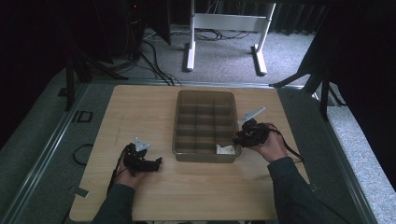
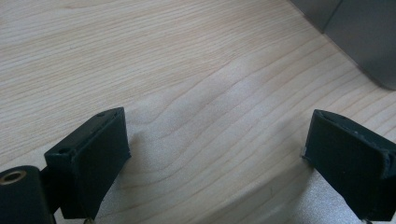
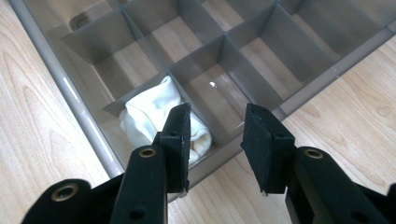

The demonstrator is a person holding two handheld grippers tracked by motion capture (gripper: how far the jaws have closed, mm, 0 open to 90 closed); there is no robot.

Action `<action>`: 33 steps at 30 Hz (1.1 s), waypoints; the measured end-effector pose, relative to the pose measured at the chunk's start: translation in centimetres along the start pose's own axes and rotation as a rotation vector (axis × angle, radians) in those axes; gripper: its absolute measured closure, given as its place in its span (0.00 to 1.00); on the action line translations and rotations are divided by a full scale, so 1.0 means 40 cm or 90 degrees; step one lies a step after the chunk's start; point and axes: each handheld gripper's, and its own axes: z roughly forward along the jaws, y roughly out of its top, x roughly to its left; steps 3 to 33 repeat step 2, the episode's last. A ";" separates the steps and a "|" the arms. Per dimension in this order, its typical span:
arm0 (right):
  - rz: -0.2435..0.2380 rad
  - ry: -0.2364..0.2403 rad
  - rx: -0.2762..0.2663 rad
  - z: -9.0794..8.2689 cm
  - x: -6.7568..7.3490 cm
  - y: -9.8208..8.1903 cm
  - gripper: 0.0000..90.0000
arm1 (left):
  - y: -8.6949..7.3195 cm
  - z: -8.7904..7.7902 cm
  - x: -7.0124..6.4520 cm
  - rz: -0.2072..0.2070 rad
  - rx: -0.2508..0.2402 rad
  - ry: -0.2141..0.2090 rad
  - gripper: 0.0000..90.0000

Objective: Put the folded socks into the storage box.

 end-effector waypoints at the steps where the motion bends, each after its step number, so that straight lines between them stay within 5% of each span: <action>1: 0.002 -0.001 -0.004 -0.001 -0.001 -0.002 0.68 | 0.000 0.000 0.000 0.000 0.000 0.000 0.07; 33: 0.005 -0.004 -0.009 -0.003 -0.002 -0.005 0.68 | 0.000 0.000 0.000 0.000 0.000 0.000 0.07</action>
